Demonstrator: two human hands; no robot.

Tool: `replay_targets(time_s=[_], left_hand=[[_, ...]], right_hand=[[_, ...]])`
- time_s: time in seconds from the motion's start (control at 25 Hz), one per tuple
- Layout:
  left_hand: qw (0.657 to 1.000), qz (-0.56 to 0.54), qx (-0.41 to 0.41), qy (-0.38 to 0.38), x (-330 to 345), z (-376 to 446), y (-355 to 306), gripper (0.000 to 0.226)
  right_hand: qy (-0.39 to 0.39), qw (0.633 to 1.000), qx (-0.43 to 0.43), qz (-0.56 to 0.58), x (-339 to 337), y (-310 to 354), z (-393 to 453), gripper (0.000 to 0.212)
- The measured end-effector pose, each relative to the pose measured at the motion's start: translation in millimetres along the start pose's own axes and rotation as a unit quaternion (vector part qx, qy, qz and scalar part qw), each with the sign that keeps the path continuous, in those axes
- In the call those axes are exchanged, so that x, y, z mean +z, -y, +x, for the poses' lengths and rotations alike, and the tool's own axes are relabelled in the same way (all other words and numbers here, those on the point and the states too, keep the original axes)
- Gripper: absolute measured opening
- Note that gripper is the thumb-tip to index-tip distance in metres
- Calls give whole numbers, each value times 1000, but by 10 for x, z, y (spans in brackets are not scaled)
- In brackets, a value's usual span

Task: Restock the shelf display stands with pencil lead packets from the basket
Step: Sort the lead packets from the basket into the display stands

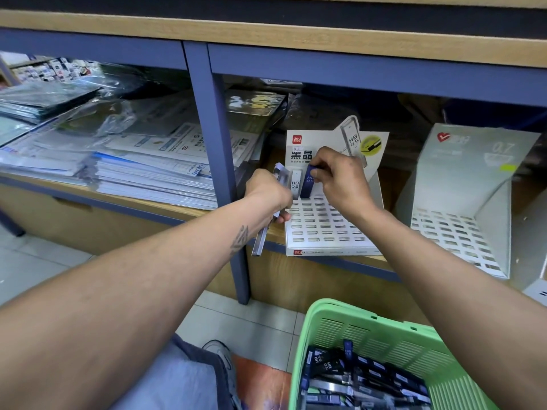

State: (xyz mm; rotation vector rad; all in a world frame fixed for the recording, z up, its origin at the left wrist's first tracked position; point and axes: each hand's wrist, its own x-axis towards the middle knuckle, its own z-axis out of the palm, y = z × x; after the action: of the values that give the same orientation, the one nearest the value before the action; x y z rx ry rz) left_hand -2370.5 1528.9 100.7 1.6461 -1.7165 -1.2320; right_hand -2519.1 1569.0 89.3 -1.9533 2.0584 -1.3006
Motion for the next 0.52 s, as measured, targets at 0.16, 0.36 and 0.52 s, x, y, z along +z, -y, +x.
replay_targets(time_s=[0.16, 0.36, 0.52], left_hand=[[1000, 3, -2, 0, 3, 4, 15, 26], [1000, 6, -4, 2, 11, 19, 24, 27], [1000, 14, -3, 7, 8, 34, 48, 39]], right_hand=[[18, 1000, 9, 2, 9, -14, 17, 11], [10, 999, -7, -36, 35, -22, 25, 11], [-3, 971, -61, -229, 86, 52, -55, 19]])
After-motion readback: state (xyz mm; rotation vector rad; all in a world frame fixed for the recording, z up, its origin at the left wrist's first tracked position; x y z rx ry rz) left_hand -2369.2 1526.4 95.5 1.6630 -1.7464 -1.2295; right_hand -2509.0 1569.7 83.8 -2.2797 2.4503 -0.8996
